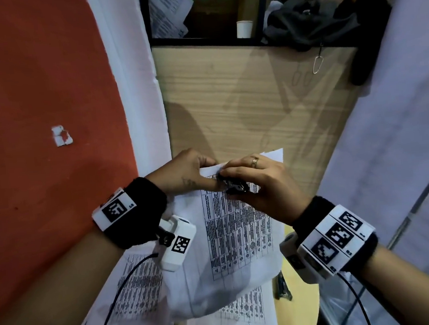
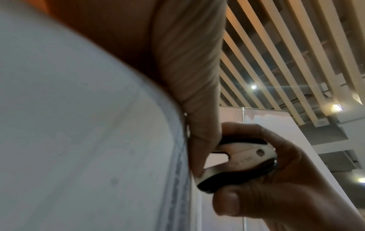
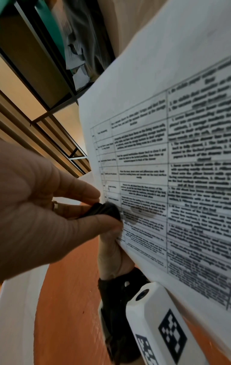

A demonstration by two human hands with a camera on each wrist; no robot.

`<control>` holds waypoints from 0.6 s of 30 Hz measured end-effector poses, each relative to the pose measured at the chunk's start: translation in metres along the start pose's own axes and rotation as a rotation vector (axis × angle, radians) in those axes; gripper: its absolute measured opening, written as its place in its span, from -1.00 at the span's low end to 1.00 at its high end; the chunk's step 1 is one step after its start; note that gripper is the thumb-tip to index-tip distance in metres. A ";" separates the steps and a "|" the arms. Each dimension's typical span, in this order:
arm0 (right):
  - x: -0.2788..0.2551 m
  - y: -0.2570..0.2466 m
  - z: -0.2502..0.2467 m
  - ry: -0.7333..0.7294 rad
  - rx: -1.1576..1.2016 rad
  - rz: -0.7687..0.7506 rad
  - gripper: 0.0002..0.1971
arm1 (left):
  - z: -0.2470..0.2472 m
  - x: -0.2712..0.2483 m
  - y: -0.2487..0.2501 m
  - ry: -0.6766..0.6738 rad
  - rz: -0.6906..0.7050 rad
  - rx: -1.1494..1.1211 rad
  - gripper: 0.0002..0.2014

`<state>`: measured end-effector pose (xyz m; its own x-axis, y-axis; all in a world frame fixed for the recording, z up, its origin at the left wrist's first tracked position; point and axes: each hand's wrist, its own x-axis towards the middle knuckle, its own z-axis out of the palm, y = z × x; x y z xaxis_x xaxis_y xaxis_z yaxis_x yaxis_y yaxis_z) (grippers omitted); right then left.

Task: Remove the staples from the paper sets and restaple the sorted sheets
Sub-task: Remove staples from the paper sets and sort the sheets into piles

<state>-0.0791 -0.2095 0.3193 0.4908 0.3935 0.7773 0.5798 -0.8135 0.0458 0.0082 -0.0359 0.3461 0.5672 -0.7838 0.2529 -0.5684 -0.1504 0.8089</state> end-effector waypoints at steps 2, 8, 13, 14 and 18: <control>0.001 0.000 0.000 -0.007 -0.011 -0.010 -0.64 | 0.000 -0.001 0.002 -0.016 0.007 -0.013 -0.74; 0.001 -0.002 -0.001 -0.047 -0.051 -0.079 -0.70 | -0.001 -0.002 0.002 -0.058 -0.008 -0.010 -0.69; 0.001 0.002 0.001 -0.090 -0.060 -0.157 -0.76 | -0.002 -0.001 0.004 -0.103 -0.018 -0.034 -0.68; 0.001 0.002 0.001 -0.097 -0.063 -0.173 -0.77 | -0.001 -0.001 0.005 -0.107 -0.019 -0.041 -0.71; 0.002 0.002 -0.002 -0.104 -0.066 -0.208 -0.79 | -0.002 -0.001 0.004 -0.128 -0.018 -0.063 -0.76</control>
<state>-0.0780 -0.2112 0.3226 0.4316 0.5951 0.6780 0.6333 -0.7351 0.2420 0.0065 -0.0351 0.3503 0.4940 -0.8524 0.1713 -0.5177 -0.1300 0.8457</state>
